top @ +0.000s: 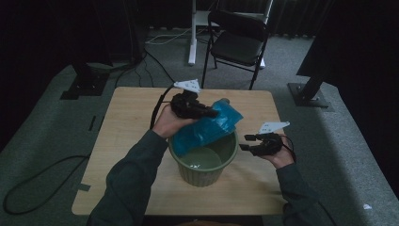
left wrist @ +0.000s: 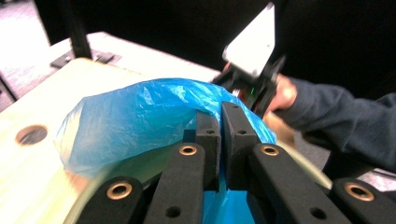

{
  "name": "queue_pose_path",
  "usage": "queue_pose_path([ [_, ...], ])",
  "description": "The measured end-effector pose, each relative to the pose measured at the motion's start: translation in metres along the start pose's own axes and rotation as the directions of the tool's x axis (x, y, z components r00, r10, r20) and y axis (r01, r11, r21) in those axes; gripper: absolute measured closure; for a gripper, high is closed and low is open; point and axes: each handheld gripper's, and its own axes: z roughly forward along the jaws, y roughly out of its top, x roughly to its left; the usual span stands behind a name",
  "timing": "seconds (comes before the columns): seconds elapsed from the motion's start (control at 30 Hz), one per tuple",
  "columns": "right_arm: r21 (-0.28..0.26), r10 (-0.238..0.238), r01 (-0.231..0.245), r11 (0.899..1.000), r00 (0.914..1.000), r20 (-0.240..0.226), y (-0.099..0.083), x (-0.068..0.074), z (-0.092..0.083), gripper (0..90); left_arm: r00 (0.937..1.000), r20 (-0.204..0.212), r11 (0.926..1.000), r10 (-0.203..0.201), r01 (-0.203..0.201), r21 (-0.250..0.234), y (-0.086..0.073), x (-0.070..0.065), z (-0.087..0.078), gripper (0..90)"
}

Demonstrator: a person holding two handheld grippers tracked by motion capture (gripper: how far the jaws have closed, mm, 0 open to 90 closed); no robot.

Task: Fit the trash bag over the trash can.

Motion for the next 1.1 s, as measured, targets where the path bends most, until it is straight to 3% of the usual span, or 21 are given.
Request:
queue_pose_path([
  [0.27,-0.076,0.004,0.005,0.997,0.9932,0.117,0.018,-0.004,-0.005,48.5,0.9998,0.01,0.9989,0.019,-0.02,0.043,-0.01,-0.004,-0.002,85.0],
  [0.53,-0.091,-0.012,0.028,0.995,0.9846,0.175,0.042,-0.017,0.01,57.1,0.9996,0.023,0.9985,0.019,-0.02,0.05,-0.017,-0.007,-0.003,83.2],
  [0.67,-0.075,-0.016,0.029,0.997,0.9852,0.17,0.052,-0.025,0.02,63.2,0.9994,0.02,0.998,0.027,-0.028,0.056,-0.019,-0.008,-0.006,83.0],
  [0.77,-0.075,-0.031,0.041,0.996,0.991,0.13,0.06,-0.028,0.027,80.9,0.9995,0.014,0.998,0.027,-0.028,0.057,-0.021,-0.008,-0.009,82.8],
  [0.83,-0.073,-0.048,0.058,0.996,0.9901,0.132,0.065,-0.027,0.026,88.6,0.9997,0.005,0.9982,0.023,-0.023,0.055,-0.023,-0.008,-0.011,81.6],
  [1.1,-0.131,-0.027,0.045,0.99,0.9903,0.137,0.072,-0.03,-0.002,90.0,0.9954,-0.091,0.9988,-0.03,0.033,0.036,-0.034,0.003,-0.027,63.6],
])
